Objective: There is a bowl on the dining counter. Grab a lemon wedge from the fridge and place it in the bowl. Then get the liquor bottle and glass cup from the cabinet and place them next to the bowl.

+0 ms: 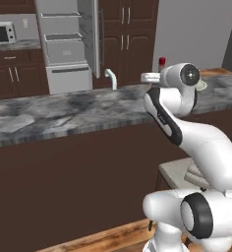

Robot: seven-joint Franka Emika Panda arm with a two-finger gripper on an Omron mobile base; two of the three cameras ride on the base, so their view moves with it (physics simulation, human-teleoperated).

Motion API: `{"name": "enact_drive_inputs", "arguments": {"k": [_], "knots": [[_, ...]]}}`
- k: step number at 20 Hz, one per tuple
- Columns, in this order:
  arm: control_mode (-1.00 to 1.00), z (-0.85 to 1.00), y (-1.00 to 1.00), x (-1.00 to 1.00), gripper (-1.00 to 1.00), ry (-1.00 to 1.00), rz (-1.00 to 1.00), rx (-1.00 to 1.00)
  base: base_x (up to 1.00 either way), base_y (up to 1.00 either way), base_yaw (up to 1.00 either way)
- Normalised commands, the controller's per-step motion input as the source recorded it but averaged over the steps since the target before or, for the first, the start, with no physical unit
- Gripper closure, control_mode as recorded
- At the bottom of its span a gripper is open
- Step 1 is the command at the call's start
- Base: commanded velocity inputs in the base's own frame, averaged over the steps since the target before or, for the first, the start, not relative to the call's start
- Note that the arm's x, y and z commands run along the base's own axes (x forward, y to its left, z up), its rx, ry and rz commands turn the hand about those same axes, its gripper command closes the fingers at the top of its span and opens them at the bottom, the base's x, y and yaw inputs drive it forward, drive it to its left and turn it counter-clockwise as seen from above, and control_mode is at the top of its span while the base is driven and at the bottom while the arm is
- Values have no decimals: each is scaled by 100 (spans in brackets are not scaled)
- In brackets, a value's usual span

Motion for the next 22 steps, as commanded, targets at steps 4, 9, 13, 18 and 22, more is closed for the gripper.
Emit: {"name": "enact_drive_inputs", "arguments": {"k": [4, 9, 13, 18, 22], "knots": [[-100, 0, -27, 75, 100, 0, 0, 0, 0, 0, 0], [-100, -7, -9, 59, 100, 0, 0, 0, 0, 0, 0], [-100, -26, -8, 43, 100, 0, 0, 0, 0, 0, 0], [-100, -39, -9, 23, 100, 0, -1, -3, 0, 0, 0], [-100, -26, -18, 24, 100, 0, 0, -1, 0, 0, 0]]}}
